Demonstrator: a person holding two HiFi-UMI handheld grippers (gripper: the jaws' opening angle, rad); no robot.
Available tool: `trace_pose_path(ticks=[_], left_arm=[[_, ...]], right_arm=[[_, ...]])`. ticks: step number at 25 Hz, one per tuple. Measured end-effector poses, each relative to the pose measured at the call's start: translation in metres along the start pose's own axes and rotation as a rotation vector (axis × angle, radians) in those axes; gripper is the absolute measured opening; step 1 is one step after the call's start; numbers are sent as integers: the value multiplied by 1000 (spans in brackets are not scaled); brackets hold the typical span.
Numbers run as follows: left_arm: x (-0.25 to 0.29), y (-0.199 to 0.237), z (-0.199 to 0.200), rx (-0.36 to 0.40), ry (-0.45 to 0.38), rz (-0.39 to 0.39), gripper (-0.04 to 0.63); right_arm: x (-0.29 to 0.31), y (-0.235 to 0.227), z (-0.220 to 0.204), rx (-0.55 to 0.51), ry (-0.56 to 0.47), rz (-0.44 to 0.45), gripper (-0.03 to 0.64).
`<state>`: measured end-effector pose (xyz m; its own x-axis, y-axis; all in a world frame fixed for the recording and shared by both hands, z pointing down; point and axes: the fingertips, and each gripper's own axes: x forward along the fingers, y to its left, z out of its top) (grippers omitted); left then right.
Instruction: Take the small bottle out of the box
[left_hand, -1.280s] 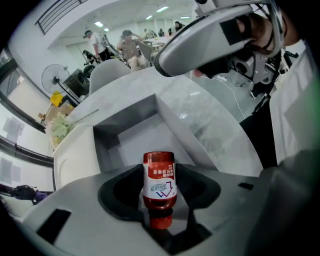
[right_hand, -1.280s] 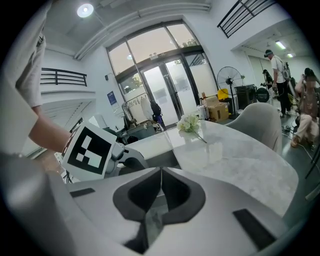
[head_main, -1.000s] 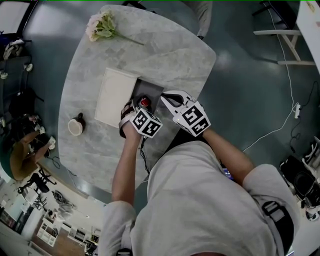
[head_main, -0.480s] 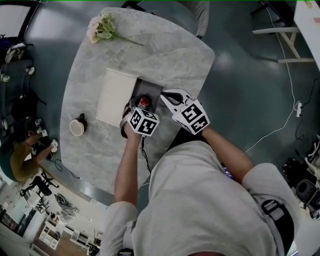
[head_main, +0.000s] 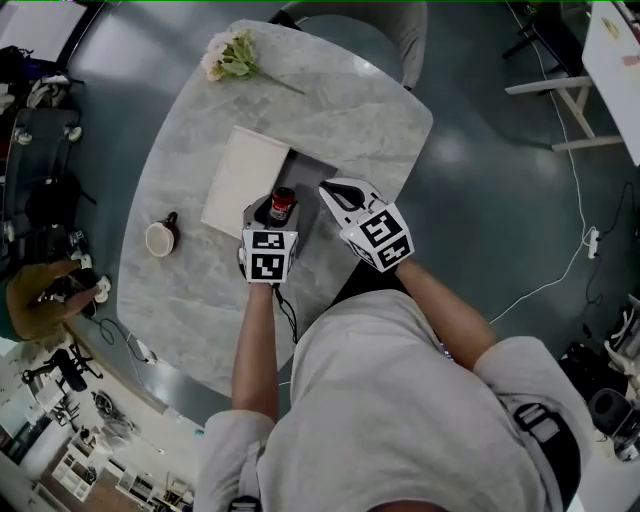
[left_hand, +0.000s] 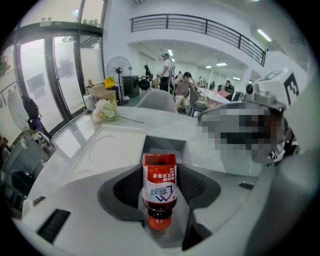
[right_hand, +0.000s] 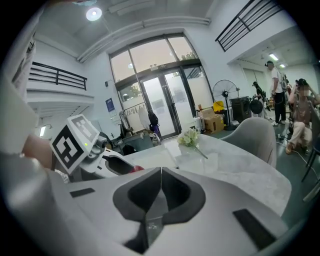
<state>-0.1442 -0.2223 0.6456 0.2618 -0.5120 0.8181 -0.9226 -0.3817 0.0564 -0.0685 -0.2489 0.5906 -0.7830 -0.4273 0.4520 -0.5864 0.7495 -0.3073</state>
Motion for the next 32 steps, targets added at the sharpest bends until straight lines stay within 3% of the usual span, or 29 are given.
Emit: trace_pose_path(ticks=[5,9,21,27,32], left_arm=[[-48,1,10,-147,-151,19,219],[-85,4,19,-171,-260,44,219],[-201,15,48,-150,-590,162,219],[-245,3,57,-104,-709,157,219],[-254,-3,60,-83,-753,144,219]], right_arm=[[-3,26,28,-33,-61,-33,26],[-9,48,51,-72,-113,-46,26],[-60,100,114,-183,-287,-150,26],[-97,132,151,-247,-398,-194,26],[-109,139,152,-270,-444,-246,26]])
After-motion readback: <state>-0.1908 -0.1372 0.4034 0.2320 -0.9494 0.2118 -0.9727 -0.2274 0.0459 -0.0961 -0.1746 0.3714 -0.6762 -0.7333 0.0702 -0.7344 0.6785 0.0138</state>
